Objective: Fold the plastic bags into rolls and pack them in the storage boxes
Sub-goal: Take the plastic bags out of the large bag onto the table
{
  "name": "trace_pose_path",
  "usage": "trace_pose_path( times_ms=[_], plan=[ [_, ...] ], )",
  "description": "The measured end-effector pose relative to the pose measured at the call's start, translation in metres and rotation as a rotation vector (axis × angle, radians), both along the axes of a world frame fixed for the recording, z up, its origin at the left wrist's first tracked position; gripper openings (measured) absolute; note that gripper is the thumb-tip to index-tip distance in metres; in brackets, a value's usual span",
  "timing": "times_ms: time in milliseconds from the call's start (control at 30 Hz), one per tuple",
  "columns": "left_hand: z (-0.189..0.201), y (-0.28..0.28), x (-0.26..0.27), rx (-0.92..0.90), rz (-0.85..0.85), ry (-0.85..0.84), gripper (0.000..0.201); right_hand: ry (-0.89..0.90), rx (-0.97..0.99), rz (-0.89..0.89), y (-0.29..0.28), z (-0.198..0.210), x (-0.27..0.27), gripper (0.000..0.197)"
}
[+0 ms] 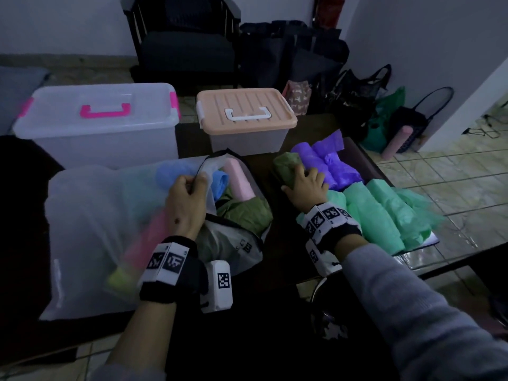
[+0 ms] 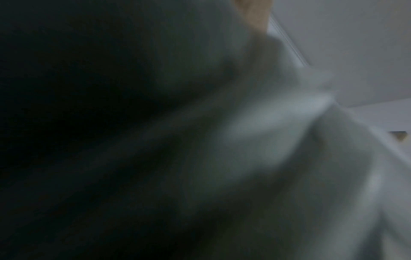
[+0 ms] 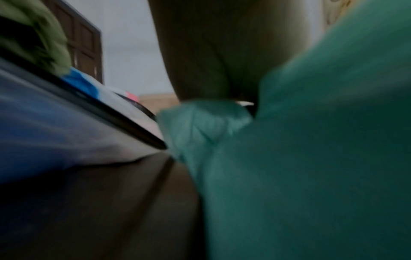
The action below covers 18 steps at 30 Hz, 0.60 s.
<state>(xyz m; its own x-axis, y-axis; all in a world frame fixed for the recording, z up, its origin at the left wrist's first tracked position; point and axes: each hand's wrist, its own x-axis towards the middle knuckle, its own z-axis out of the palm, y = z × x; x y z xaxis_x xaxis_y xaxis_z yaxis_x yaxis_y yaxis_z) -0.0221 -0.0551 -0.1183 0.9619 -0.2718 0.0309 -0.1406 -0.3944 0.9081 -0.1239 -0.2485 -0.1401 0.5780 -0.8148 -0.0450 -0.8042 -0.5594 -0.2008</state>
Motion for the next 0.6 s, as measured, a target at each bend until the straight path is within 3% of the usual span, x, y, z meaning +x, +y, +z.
trace_pose_path(
  times_ms=[133,300,600],
  plan=[
    [-0.003,0.001,-0.001,0.005,-0.01,-0.029,0.026,0.012,-0.094,0.037,0.023,0.006,-0.025,0.062],
    [-0.006,0.005,-0.007,0.049,-0.038,-0.089,0.029,0.129,-0.056,-0.081,0.04,-0.013,-0.072,0.062],
    [-0.003,0.007,-0.009,0.081,-0.067,-0.11,0.03,0.241,-0.17,0.129,0.007,-0.018,-0.107,0.057]
  ],
)
